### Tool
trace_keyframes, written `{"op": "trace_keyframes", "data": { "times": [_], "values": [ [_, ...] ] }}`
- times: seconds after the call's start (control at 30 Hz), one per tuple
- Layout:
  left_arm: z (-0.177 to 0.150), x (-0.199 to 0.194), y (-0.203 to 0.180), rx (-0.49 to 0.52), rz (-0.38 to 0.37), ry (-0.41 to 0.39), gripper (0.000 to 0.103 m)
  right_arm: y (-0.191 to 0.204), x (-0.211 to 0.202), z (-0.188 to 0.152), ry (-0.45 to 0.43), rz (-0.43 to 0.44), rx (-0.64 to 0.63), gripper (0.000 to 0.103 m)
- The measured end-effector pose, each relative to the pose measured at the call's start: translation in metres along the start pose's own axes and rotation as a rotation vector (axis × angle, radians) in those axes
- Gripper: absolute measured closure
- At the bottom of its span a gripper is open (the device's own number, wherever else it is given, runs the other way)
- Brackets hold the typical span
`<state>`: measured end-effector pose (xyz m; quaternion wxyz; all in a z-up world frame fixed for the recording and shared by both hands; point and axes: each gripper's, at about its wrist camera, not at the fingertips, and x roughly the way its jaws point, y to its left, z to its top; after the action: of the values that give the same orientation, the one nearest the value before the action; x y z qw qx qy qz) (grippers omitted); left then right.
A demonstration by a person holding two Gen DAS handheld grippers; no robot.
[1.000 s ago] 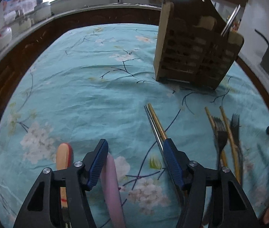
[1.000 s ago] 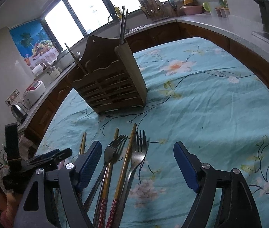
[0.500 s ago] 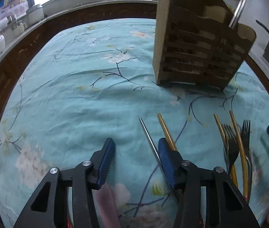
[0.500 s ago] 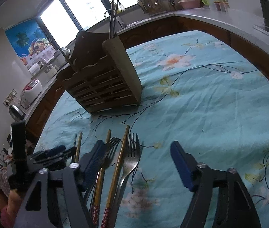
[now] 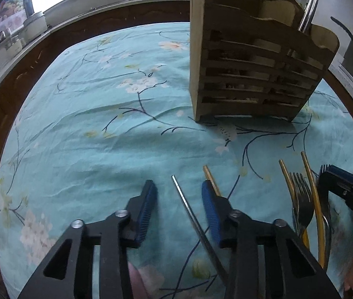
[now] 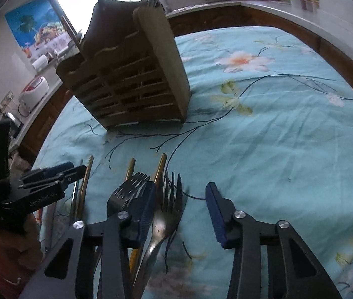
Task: Organize utensils
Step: 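Grasp a thin steel chopstick with the left tool while the right tool grasps a wooden chopstick, then lift both chopsticks and carry them over the wooden holder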
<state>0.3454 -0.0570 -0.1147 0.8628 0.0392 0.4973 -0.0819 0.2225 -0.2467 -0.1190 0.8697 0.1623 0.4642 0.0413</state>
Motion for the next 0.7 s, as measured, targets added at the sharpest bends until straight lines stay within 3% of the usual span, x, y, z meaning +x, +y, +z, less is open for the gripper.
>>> {"op": "trace_keyframes", "data": {
  "times": [0.13, 0.3, 0.47, 0.7],
  "values": [
    [0.003, 0.002, -0.005, 0.015, -0.008, -0.002, 0.094, 0.004, 0.004, 0.003, 0.004, 0.01, -0.015, 0.072],
    [0.003, 0.0, 0.008, -0.047, -0.098, 0.013, 0.097, 0.006, -0.005, 0.003, -0.023, 0.027, -0.028, 0.094],
    [-0.002, -0.013, 0.025, -0.101, -0.17, 0.005, 0.099, 0.007, -0.019, 0.005, -0.055, 0.023, -0.035, 0.1],
    [-0.009, -0.044, 0.033, -0.118, -0.208, -0.029, 0.1, 0.006, -0.041, 0.008, -0.105, 0.019, -0.051, 0.1]
  ]
}}
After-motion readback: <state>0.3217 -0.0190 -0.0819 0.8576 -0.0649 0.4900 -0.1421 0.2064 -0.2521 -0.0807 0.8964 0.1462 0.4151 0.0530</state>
